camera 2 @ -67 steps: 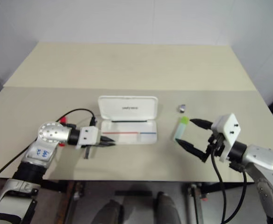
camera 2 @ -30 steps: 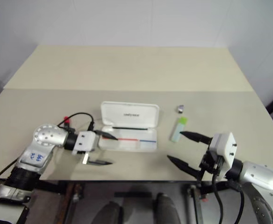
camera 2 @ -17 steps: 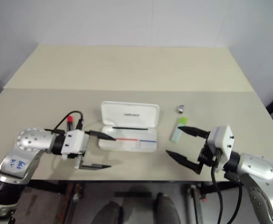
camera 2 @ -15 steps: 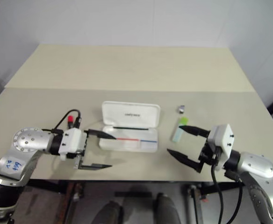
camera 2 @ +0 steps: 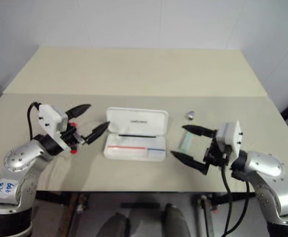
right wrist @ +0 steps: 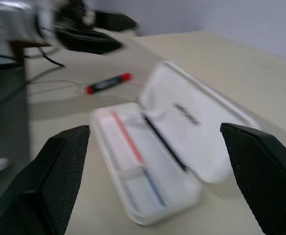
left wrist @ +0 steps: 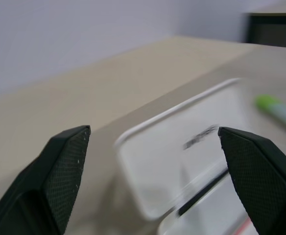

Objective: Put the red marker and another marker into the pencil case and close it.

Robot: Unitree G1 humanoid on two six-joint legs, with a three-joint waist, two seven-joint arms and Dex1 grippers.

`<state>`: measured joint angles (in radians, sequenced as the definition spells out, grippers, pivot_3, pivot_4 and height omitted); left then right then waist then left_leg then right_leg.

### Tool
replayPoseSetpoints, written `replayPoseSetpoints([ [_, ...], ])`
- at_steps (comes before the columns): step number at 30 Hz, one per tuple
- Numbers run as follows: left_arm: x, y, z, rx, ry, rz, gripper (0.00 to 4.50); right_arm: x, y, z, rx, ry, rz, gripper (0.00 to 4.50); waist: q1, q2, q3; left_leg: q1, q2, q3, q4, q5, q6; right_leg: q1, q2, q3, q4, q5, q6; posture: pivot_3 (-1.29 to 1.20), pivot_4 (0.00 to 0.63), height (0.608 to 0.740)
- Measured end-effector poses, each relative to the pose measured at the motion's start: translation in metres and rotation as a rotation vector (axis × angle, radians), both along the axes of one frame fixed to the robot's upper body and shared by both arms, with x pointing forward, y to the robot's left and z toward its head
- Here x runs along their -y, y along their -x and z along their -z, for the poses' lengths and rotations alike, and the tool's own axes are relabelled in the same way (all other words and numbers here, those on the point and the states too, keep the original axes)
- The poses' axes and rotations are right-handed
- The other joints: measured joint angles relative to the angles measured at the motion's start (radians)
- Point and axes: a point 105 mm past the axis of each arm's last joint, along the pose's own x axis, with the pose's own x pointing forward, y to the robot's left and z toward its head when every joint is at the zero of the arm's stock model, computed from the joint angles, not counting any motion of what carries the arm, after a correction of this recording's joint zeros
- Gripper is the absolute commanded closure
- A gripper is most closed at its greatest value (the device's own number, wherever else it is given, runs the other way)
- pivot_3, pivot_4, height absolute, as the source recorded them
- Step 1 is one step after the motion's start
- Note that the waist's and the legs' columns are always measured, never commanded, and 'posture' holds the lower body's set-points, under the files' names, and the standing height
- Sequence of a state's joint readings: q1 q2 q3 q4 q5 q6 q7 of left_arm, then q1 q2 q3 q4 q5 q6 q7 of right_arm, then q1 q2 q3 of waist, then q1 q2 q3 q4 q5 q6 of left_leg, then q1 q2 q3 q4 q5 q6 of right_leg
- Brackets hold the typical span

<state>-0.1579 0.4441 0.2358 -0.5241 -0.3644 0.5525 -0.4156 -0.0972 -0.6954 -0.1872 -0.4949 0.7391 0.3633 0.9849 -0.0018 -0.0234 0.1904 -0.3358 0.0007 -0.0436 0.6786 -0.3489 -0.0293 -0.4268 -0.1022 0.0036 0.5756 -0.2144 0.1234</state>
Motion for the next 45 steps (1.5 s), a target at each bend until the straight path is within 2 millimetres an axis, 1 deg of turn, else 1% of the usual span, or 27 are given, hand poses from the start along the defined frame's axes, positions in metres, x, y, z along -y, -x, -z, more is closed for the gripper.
replayPoseSetpoints([
  [2,-0.006,-0.002,0.007,-0.038,0.007,-0.065,0.06,-0.007,0.003,-0.007,0.017,-0.010,-0.048,0.00,0.001,0.000,0.000,0.000,0.000,-0.001,0.000,0.000,0.000,0.000,0.000,0.000,0.000,0.000,0.000,0.00,0.150,0.740],
  [4,-0.013,-0.003,0.014,-0.077,0.009,-0.129,0.06,-0.011,0.006,-0.006,0.014,-0.008,-0.095,0.00,0.003,0.000,0.000,0.000,0.000,-0.001,0.000,0.000,0.000,0.000,0.000,-0.001,0.000,0.000,-0.001,0.00,0.150,0.740],
  [5,-0.018,-0.001,0.020,-0.104,0.006,-0.173,0.06,-0.014,0.009,-0.005,0.009,-0.002,-0.124,0.00,0.002,0.000,0.000,0.000,0.000,-0.001,-0.001,0.000,-0.001,0.000,0.000,-0.001,-0.001,0.000,-0.001,0.00,0.150,0.740],
  [7,-0.037,0.001,0.039,-0.183,-0.009,-0.310,0.06,-0.018,0.012,-0.001,-0.003,0.010,-0.180,0.00,0.000,-0.001,0.000,0.000,0.000,0.000,-0.001,-0.001,-0.001,0.000,0.000,0.000,-0.001,0.000,0.000,0.00,0.150,0.740],
  [8,-0.045,0.001,0.046,-0.208,-0.015,-0.373,0.06,-0.018,0.010,0.000,-0.011,0.013,-0.194,0.00,0.001,-0.002,0.001,0.000,0.000,0.000,0.000,-0.001,-0.001,0.000,0.000,0.000,-0.001,0.000,0.000,0.00,0.150,0.740],
  [13,-0.067,-0.001,0.047,-0.187,-0.039,-0.566,0.06,-0.015,0.001,0.003,-0.011,0.035,-0.212,0.00,0.005,-0.002,0.001,0.000,0.000,-0.001,0.000,-0.001,-0.001,0.000,0.000,-0.001,-0.001,-0.001,-0.003,0.00,0.150,0.740],
  [17,-0.071,-0.001,0.054,-0.200,-0.012,-0.637,0.06,-0.014,0.000,0.006,-0.009,0.039,-0.216,0.00,0.004,-0.002,0.001,-0.001,0.000,0.000,0.000,-0.002,-0.002,0.000,0.000,-0.001,-0.002,-0.001,-0.001,0.00,0.150,0.740],
  [20,-0.074,-0.005,0.065,-0.238,0.005,-0.659,0.06,-0.013,-0.003,0.007,-0.012,0.043,-0.208,0.00,0.004,-0.002,0.001,-0.001,0.000,0.000,0.000,-0.002,-0.003,-0.001,0.000,-0.001,-0.002,0.000,-0.001,0.00,0.150,0.740],
  [24,-0.071,-0.016,0.077,-0.295,0.060,-0.663,0.06,-0.013,-0.006,0.010,-0.017,0.041,-0.192,0.00,0.004,-0.002,0.001,-0.001,0.000,0.000,0.000,-0.002,-0.003,-0.001,0.000,-0.001,-0.001,0.000,-0.001,0.00,0.150,0.740],
  [27,-0.077,-0.021,0.084,-0.338,0.093,-0.690,0.06,-0.013,-0.007,0.010,-0.016,0.037,-0.181,0.00,0.004,-0.002,0.001,-0.001,0.000,0.000,0.000,-0.002,-0.003,-0.001,0.000,-0.001,-0.002,0.000,-0.001,0.00,0.150,0.740],
  [28,-0.079,-0.021,0.086,-0.353,0.101,-0.700,0.46,-0.013,-0.007,0.011,-0.018,0.037,-0.176,0.00,0.002,-0.002,0.001,-0.001,0.000,0.000,0.000,-0.002,-0.003,-0.001,0.000,-0.001,-0.002,0.000,0.000,0.00,0.150,0.740],
  [29,-0.080,-0.021,0.087,-0.368,0.121,-0.711,0.64,-0.012,-0.008,0.012,-0.024,0.036,-0.170,0.00,0.002,-0.002,0.001,-0.001,0.000,0.000,0.000,-0.002,-0.003,-0.001,0.000,-0.001,-0.002,0.000,0.000,0.00,0.150,0.740],
  [32,-0.080,-0.021,0.088,-0.386,0.149,-0.703,1.63,-0.012,-0.008,0.014,-0.029,0.037,-0.155,0.00,0.002,-0.002,0.001,-0.001,0.000,0.000,-0.001,-0.002,-0.004,-0.001,0.000,-0.001,-0.002,0.000,0.000,0.00,0.150,0.740],
  [37,-0.079,-0.021,0.088,-0.399,0.154,-0.695,3.37,-0.011,-0.007,0.017,-0.037,0.037,-0.138,0.00,0.003,-0.002,0.001,0.000,0.000,0.000,0.000,-0.002,-0.004,-0.001,0.000,-0.001,-0.002,0.000,0.000,0.00,0.150,0.740],
  [39,-0.079,-0.022,0.088,-0.402,0.159,-0.694,3.90,-0.012,-0.006,0.016,-0.029,0.039,-0.138,0.00,0.003,-0.002,0.001,0.000,0.000,0.000,0.000,-0.002,-0.004,-0.001,0.000,-0.001,-0.001,0.000,0.000,0.00,0.150,0.740],
  [45,-0.080,-0.024,0.085,-0.397,0.155,-0.680,3.90,-0.014,-0.006,0.012,-0.013,0.038,-0.125,0.00,0.004,-0.002,0.001,-0.001,0.000,-0.001,0.000,-0.002,-0.004,-0.001,0.000,-0.001,-0.002,0.000,0.000,0.00,0.150,0.740],
])
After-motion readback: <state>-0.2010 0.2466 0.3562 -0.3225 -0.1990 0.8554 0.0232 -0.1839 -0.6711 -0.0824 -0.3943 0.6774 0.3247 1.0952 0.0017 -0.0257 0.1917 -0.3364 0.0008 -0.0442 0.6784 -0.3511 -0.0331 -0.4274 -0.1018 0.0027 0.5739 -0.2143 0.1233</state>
